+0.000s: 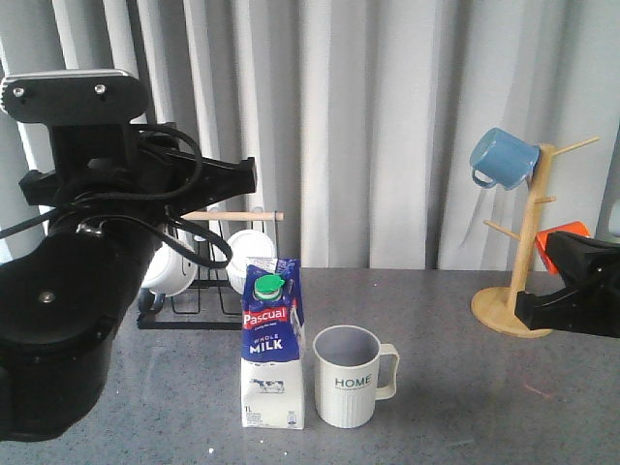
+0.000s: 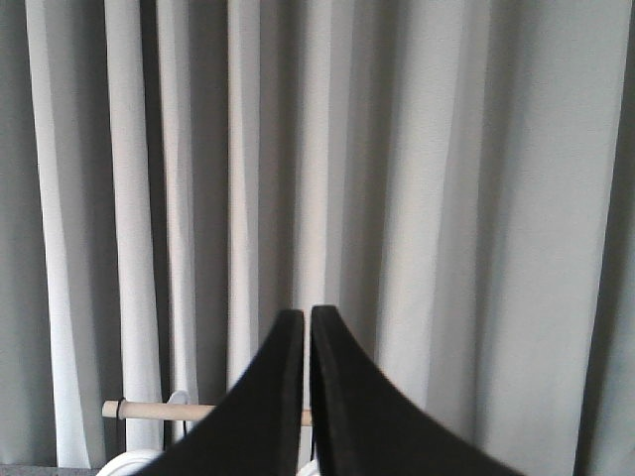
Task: Place milk next to cup
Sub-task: 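Open the left gripper and lift it up away from the carton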
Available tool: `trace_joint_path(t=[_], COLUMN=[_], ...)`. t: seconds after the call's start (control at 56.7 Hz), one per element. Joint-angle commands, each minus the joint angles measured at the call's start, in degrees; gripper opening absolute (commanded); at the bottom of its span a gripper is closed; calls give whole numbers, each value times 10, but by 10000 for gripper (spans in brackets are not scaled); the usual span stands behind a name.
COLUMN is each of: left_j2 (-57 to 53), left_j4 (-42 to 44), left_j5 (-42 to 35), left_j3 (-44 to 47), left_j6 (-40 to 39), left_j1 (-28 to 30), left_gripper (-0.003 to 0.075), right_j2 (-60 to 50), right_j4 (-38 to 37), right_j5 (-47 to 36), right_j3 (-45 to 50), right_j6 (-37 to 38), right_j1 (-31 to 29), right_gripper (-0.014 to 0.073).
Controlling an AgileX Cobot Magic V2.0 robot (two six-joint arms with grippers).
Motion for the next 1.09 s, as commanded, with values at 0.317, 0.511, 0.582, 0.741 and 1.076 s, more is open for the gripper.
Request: trace_joint_path(t=[0.317,0.511,0.582,0.741,1.076], left_j2=[-21,-21,-21,-21,-10], left_j4=[28,30,26,29,362], left_j5=[-11,-28,-38,14,239], left_j3=[-13,-13,-13,-17,18], left_j6=[2,2,0,-70,-398], left_j1=[-3,-3,-3,-19,-44], left_gripper=[-6,-6,-6,-6,-6], right_j2=[-13,-13,-13,-13,-13], right_j4=[-5,-5,-5,-5,-5], right_j5=[-41,-41,-41,-41,-41], right_j3=[-17,-17,-17,-17,-17], right_j6=[2,2,2,2,2], right_j1=[-4,-4,-4,-4,-4], right_gripper=[-8,-8,-8,-8,-8])
